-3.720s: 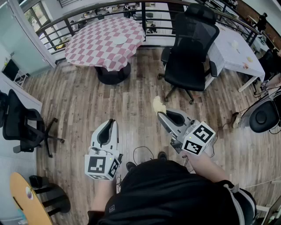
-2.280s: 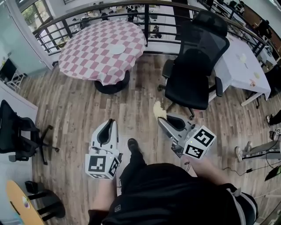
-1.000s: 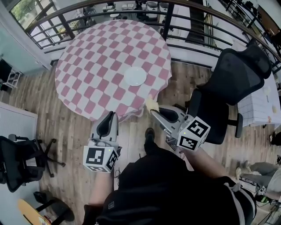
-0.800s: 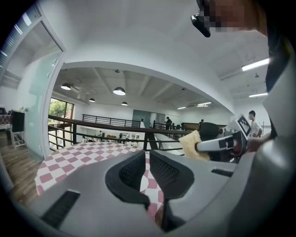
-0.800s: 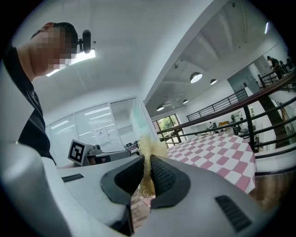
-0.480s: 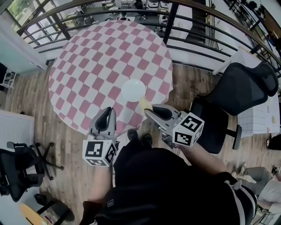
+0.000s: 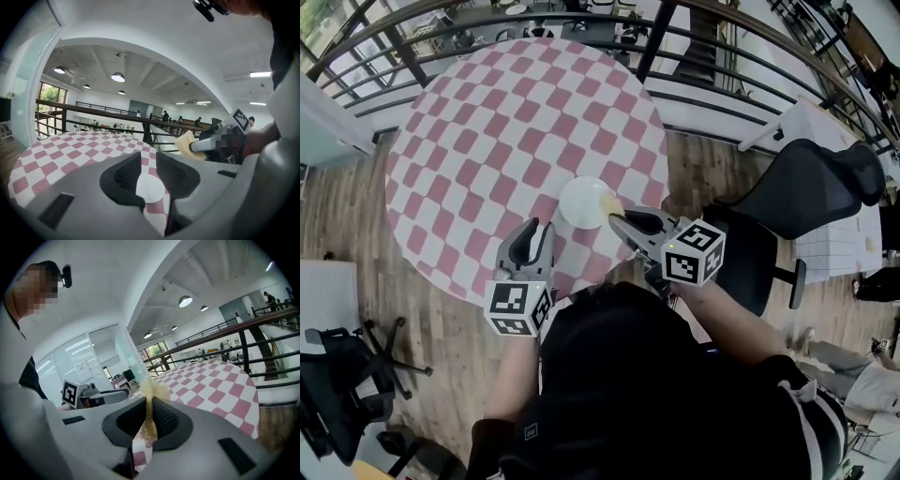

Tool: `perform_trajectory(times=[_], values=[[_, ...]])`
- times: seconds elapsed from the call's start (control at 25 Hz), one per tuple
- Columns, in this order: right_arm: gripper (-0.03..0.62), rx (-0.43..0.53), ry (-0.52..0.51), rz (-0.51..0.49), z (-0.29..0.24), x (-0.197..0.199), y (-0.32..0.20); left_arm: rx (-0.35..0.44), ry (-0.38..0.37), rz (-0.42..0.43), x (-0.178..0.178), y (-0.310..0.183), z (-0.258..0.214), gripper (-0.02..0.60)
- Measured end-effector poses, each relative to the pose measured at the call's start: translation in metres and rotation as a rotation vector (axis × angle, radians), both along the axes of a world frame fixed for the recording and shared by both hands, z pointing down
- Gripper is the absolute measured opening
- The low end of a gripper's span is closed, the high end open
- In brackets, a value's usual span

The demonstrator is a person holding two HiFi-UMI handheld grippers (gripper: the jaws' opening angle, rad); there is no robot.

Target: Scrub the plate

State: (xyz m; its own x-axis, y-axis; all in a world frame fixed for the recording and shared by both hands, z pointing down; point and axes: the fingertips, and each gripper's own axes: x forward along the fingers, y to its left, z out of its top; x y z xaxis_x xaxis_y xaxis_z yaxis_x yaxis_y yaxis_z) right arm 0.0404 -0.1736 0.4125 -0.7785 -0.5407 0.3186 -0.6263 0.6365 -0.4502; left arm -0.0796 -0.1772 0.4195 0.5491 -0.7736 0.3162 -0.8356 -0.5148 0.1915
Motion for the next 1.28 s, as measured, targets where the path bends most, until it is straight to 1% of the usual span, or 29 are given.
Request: perform_trajectory(times=[0.08, 0.16, 0.24, 0.4, 0.52, 0.64, 0.72, 0.84, 1.0, 1.28], values=[[0.044, -0.045, 0.012, 0.009, 0.019, -0.004, -0.008, -0.036, -0.004, 0.022, 0.0, -0.009, 0.022, 0.104], [0.043, -0.105, 0.022, 0.012, 0.042, -0.008, -0.014, -0.087, -0.014, 0.048, 0.003, -0.017, 0.051, 0.135], [0.043, -0.163, 0.047, 0.004, 0.068, -0.014, -0.02, -0.138, -0.03, 0.064, 0.006, -0.024, 0.079, 0.146], [0.043, -0.269, 0.127, -0.036, 0.122, -0.021, -0.029, -0.218, -0.053, 0.053, 0.012, -0.041, 0.13, 0.147], [0.043, -0.355, 0.163, -0.06, 0.158, -0.027, -0.035, -0.267, -0.13, 0.074, 0.021, -0.052, 0.167, 0.147], [0.043, -0.413, 0.221, -0.091, 0.19, -0.032, -0.039, -0.328, -0.191, 0.086, 0.027, -0.056, 0.199, 0.147], [0.043, -0.435, 0.254, -0.126, 0.204, -0.038, -0.041, -0.346, -0.212, 0.086, 0.031, -0.059, 0.21, 0.147], [0.043, -0.449, 0.292, -0.169, 0.219, -0.047, -0.044, -0.366, -0.224, 0.091, 0.035, -0.066, 0.222, 0.147], [0.043, -0.481, 0.352, -0.217, 0.237, -0.049, -0.041, -0.403, -0.263, 0.078, 0.031, -0.069, 0.237, 0.146], [0.043, -0.544, 0.341, -0.212, 0.245, -0.038, -0.044, -0.42, -0.31, 0.1, 0.028, -0.074, 0.243, 0.146]])
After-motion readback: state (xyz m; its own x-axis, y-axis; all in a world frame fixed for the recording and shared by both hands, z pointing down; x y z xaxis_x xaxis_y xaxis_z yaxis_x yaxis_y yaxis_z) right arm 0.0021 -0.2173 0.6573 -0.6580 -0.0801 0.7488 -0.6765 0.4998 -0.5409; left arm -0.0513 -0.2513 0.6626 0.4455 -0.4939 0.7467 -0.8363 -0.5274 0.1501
